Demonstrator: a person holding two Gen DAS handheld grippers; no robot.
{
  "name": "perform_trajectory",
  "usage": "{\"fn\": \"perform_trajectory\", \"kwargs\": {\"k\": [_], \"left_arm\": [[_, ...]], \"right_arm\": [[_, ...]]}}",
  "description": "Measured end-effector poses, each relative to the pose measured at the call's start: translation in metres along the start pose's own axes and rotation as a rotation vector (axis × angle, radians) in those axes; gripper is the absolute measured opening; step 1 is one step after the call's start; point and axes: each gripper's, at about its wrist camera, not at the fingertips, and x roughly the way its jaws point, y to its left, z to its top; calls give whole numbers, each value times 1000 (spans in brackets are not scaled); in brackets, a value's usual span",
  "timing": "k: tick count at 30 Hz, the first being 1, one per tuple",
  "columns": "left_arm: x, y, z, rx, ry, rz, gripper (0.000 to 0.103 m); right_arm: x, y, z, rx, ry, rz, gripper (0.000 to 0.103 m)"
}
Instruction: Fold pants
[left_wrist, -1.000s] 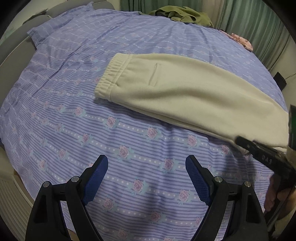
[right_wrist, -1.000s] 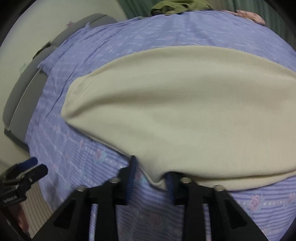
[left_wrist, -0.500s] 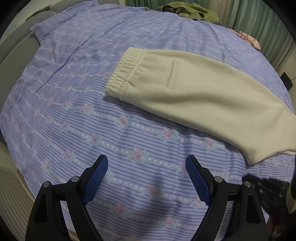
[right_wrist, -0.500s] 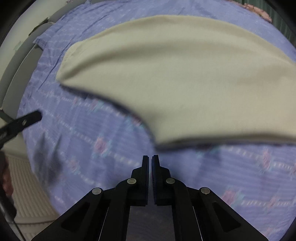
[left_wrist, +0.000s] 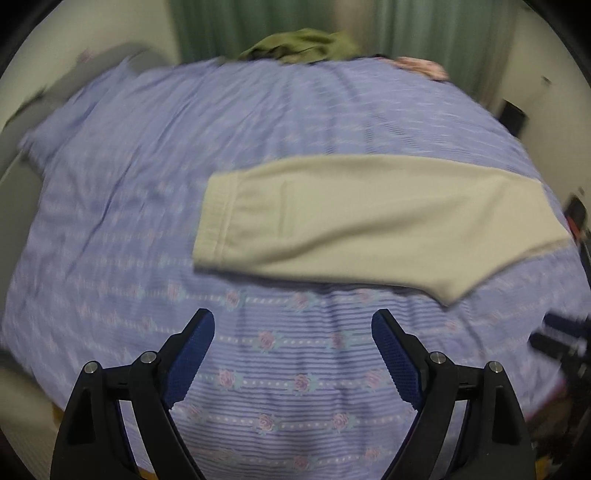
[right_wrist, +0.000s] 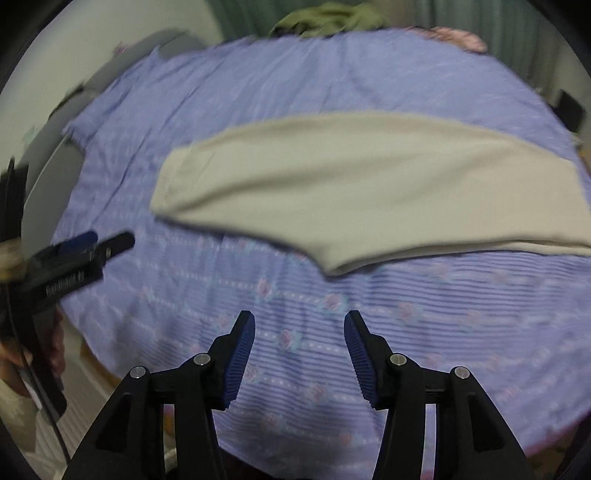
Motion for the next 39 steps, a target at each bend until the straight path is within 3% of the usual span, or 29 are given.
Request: {"fn": "perform_trajectory", "kwargs": {"k": [8, 15, 21, 26, 33, 39], "left_arm": [[-59, -48, 14, 279, -131, -126, 89], [-97, -113, 21, 407, -210, -228, 91], [-108, -188, 28, 409, -259, -259, 92], [-109, -259, 27, 336, -256, -193, 92], [-108, -350, 25, 205, -247, -100, 93], [-92, -412, 32, 229, -254, -68, 93]], "right_arm": [[-103, -23, -7, 196, -210, -201, 52], [-172, -73, -24, 308, -328, -337, 52], [-205, -141, -33, 363, -390, -372, 52], [-212, -220, -29, 302, -390, -306, 52], [-211, -323, -4, 176, -303, -194, 52], [-203, -388, 12, 169, -292, -185, 52]]}}
